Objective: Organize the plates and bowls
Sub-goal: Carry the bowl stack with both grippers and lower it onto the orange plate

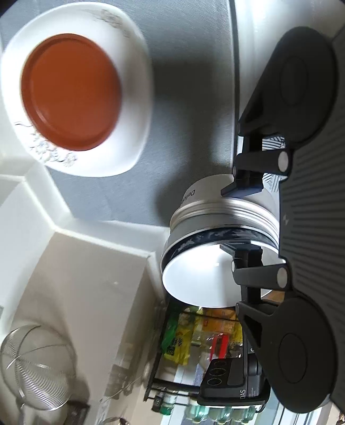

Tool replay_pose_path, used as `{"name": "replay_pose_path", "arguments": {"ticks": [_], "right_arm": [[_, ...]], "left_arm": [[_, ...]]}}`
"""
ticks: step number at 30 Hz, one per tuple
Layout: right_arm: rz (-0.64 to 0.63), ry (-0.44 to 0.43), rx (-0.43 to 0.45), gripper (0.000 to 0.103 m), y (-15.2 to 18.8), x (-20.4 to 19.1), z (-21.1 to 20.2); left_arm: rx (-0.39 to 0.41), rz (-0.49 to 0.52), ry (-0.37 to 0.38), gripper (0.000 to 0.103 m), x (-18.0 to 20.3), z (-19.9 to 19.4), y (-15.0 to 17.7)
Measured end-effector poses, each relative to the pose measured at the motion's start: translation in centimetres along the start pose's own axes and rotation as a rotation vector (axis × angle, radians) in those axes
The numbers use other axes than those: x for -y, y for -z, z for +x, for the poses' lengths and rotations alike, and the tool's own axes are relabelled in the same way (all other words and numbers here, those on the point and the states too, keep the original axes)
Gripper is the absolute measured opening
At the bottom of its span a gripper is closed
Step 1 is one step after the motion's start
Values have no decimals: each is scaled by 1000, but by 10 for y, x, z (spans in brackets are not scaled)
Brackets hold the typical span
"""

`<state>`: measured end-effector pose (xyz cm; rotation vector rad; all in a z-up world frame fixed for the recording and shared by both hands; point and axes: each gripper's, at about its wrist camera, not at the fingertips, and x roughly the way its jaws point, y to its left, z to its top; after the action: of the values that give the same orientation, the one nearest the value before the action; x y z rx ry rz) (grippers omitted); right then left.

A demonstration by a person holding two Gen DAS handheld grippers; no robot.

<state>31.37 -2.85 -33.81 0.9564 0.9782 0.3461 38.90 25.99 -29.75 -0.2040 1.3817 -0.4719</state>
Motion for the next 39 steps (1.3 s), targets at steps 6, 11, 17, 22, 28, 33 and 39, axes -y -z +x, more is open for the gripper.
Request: {"name": "replay_pose_path", "arguments": {"ticks": [6,11,17,22,28,33,39], "right_arm": [[-39,23,65,39,-25,-5,-30],[-31,51,135,39,-48,3,-59],[-22,77,215,39,-76,22,-84],[-3,88,262,39,-98,47,-97],[35,108,279,41,-118,82,-96],[54,110,285,42,-126,104,-88],[57,134,288,42,-118,117,-78]], "left_arm": [[30,38,21,42,30,-7,-21],[42,92,33,42,68,2,-44],[39,150,46,42,104,19,-75],[31,179,60,42,126,42,-98],[-4,173,68,42,137,79,-123],[-20,179,72,42,141,104,-139],[-23,196,75,42,144,119,-133]]}}
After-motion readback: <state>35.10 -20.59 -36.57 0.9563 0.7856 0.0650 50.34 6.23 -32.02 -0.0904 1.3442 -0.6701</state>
